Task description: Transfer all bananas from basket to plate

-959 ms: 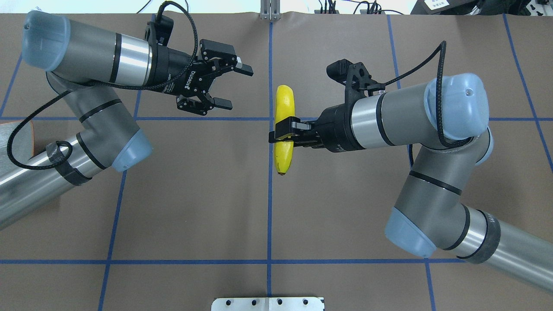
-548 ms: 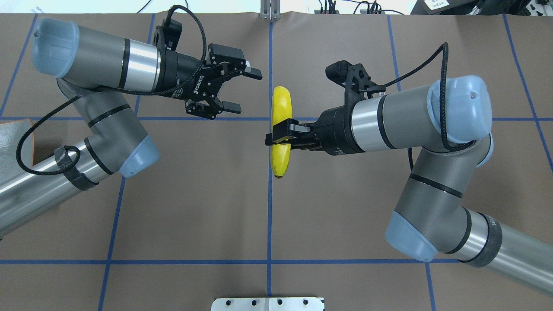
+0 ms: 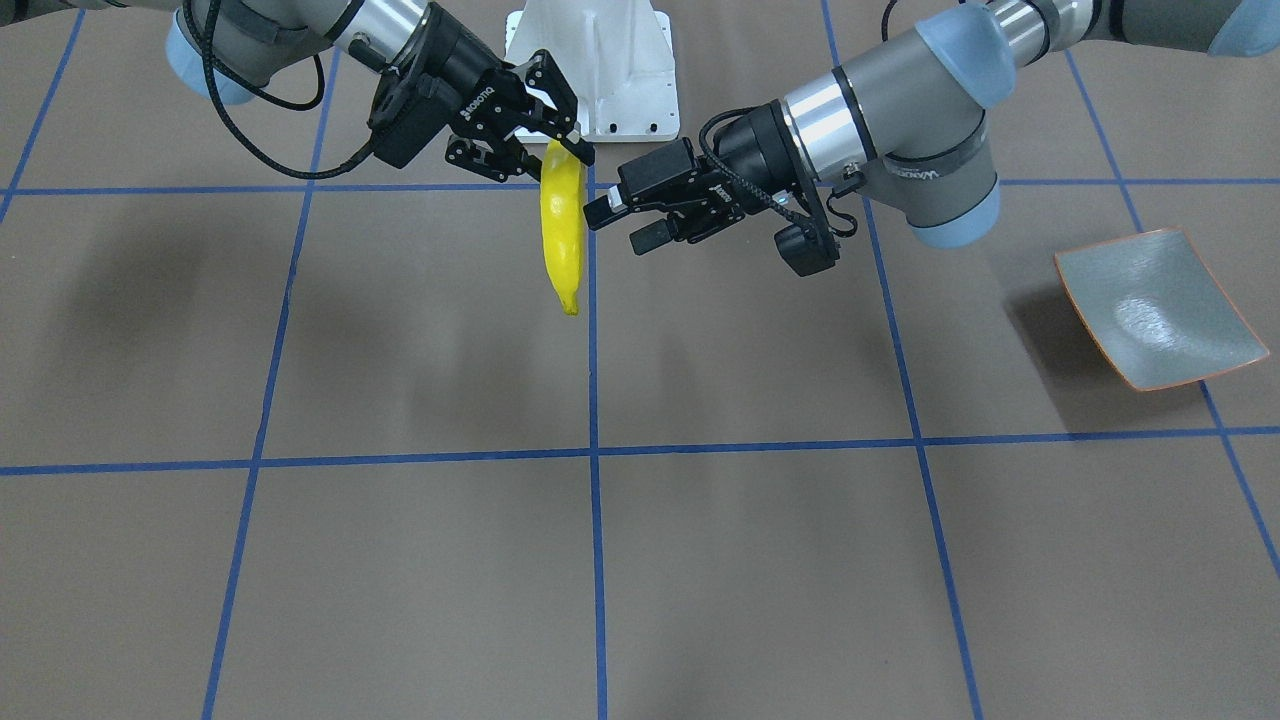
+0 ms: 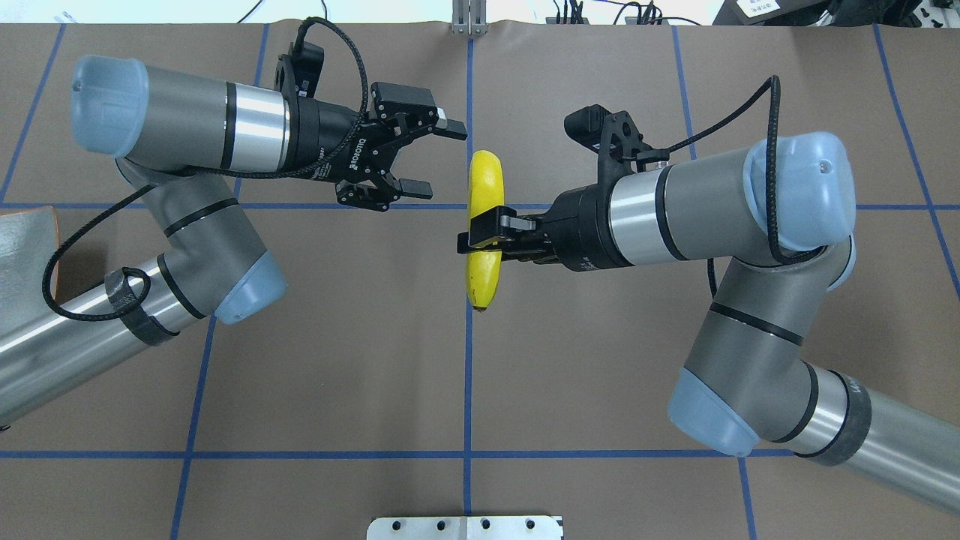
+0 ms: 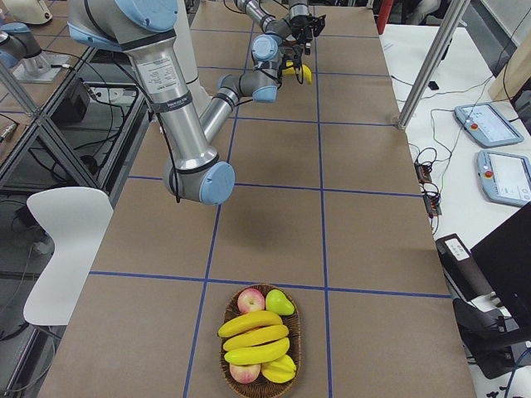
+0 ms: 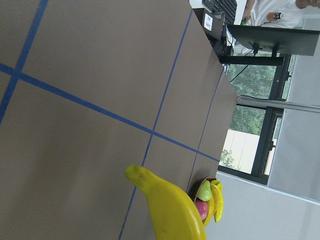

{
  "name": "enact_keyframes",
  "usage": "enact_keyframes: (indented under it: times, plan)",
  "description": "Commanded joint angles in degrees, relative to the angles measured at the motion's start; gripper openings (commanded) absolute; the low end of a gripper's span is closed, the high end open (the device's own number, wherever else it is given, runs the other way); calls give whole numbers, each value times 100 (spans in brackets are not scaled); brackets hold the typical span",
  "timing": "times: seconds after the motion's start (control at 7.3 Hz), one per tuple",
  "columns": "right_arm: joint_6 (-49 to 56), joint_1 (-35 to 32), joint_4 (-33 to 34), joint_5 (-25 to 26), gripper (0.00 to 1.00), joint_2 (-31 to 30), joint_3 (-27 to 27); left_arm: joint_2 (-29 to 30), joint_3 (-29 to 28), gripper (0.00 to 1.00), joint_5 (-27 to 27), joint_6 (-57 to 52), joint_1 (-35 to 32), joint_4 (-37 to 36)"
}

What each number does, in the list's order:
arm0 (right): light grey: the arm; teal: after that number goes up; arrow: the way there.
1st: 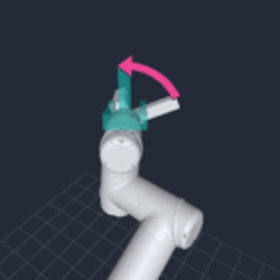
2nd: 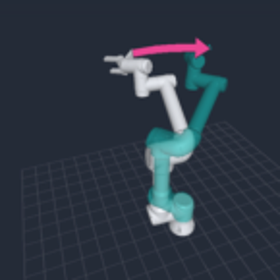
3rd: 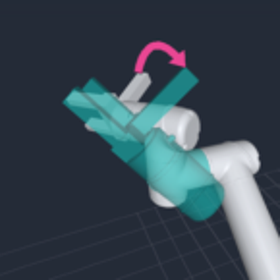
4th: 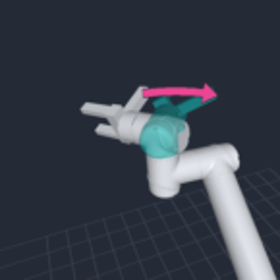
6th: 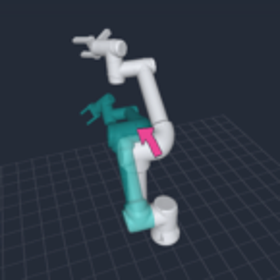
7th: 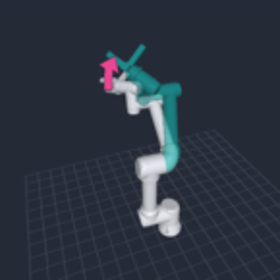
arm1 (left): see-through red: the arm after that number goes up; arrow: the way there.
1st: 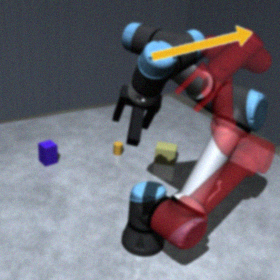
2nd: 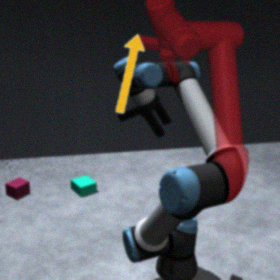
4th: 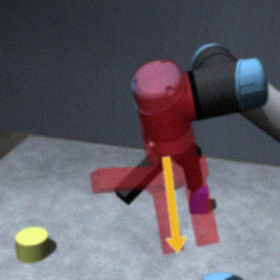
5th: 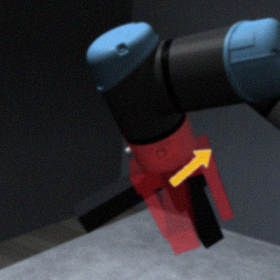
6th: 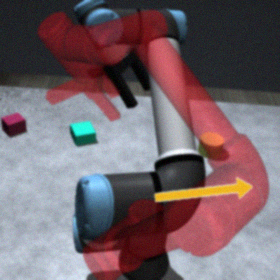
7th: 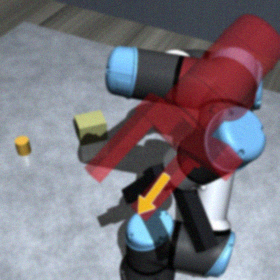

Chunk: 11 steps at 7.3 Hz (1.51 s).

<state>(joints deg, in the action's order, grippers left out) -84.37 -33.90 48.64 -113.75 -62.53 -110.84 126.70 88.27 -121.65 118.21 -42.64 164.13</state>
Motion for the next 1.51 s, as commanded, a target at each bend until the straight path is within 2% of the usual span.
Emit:
enact_keyframes:
  times: [0.0,0.68,0.96,1.1,1.37]
  plan:
    - [-1,6,-3,-7,0,4,-8,22,6,100,62,0,89,66]
    - [8,23,-12,-7,0,12,-35,171,-56,99,404,0,405,75]
    - [-1,59,-153,-7,0,4,-17,189,-64,93,405,0,414,75]
    - [-1,59,-153,-7,0,4,-26,189,-82,82,405,0,423,75]
    - [-1,50,-162,-15,0,4,-26,189,-91,35,405,0,423,75]
